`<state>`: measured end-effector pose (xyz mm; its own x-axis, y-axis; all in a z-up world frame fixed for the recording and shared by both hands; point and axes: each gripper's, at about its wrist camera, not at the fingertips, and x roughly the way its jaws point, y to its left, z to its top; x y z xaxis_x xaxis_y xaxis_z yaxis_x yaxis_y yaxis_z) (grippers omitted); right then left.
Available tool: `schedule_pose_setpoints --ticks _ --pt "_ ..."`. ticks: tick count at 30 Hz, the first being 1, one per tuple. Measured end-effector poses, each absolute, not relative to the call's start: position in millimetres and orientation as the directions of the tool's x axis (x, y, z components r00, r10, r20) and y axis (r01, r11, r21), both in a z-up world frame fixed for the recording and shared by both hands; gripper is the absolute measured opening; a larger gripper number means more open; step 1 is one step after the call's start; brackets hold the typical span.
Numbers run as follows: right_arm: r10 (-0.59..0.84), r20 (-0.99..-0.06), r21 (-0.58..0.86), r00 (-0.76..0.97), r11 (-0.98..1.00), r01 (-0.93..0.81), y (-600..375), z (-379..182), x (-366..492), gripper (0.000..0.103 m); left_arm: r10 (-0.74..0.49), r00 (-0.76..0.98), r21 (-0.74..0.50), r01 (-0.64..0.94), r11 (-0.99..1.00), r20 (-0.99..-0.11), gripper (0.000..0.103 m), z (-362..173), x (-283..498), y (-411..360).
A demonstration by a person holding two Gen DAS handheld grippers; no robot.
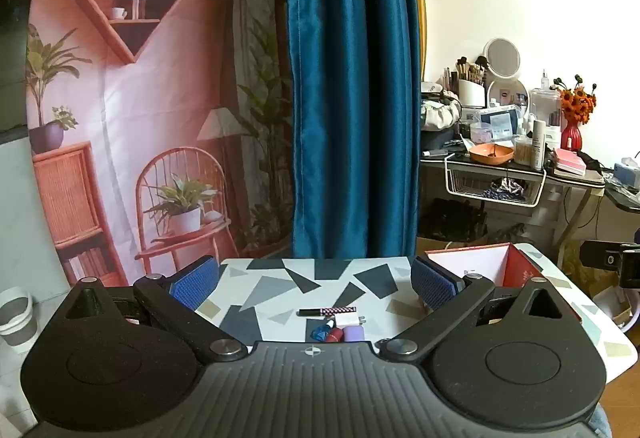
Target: Organize rigid objects
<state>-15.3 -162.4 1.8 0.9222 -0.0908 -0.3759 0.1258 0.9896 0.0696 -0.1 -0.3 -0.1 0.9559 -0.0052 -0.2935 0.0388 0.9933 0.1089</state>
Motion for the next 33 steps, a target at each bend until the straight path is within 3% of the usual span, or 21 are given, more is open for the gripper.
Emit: schedule_pose_setpoints --ticks 33 --pt "-0.09 -0.381 0.07 0.92 0.989 0.126 -162.6 1.8 -14.9 0.103 0.013 0.95 0.103 0.02 0.994 -0.312 0.103 -0.1 1.3 0.4"
